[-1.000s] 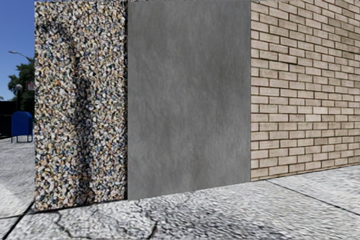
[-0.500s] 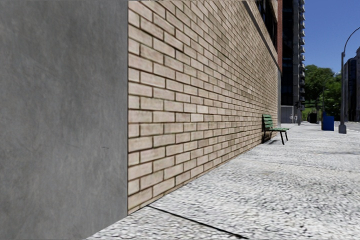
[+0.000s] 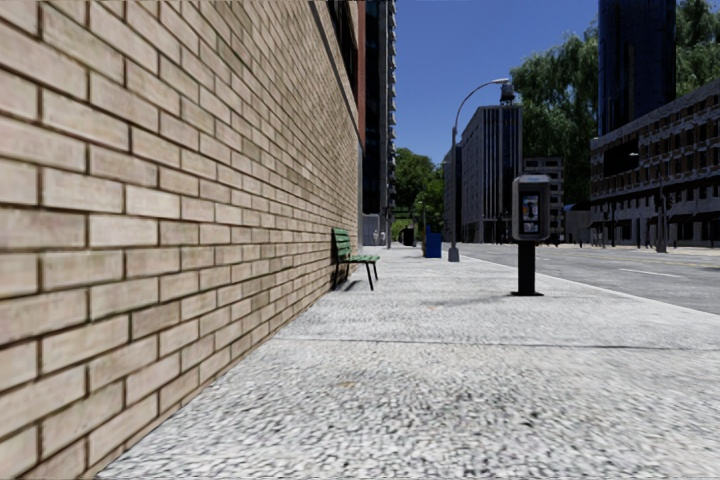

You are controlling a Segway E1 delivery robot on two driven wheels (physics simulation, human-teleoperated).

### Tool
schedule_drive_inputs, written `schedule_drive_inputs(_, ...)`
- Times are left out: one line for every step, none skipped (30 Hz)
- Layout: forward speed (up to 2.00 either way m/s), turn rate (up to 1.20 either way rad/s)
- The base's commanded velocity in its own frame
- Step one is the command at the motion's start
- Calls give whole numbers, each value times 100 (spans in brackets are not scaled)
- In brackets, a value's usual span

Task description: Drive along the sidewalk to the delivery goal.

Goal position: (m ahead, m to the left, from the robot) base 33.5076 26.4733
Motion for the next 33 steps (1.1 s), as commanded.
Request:
schedule_drive_inputs(197, 0)
schedule_drive_inputs(197, 0)
schedule_drive_inputs(197, 0)
schedule_drive_inputs(197, 0)
schedule_drive_inputs(197, 0)
schedule_drive_inputs(197, 0)
schedule_drive_inputs(197, 0)
schedule_drive_inputs(197, 0)
schedule_drive_inputs(197, 0)
schedule_drive_inputs(197, 0)
schedule_drive_inputs(197, 0)
schedule_drive_inputs(197, 0)
schedule_drive_inputs(197, 0)
schedule_drive_inputs(197, -65)
schedule_drive_inputs(197, -86)
schedule_drive_inputs(197, -120)
schedule_drive_inputs(197, -120)
schedule_drive_inputs(197, -120)
schedule_drive_inputs(197, -120)
schedule_drive_inputs(197, -120)
schedule_drive_inputs(197, -120)
schedule_drive_inputs(197, -80)
schedule_drive_inputs(197, -1)
schedule_drive_inputs(197, 0)
schedule_drive_inputs(197, 0)
schedule_drive_inputs(197, 0)
schedule_drive_inputs(197, 0)
schedule_drive_inputs(197, 0)
schedule_drive_inputs(197, 0)
schedule_drive_inputs(197, 0)
schedule_drive_inputs(197, 0)
schedule_drive_inputs(197, 0)
schedule_drive_inputs(197, 0)
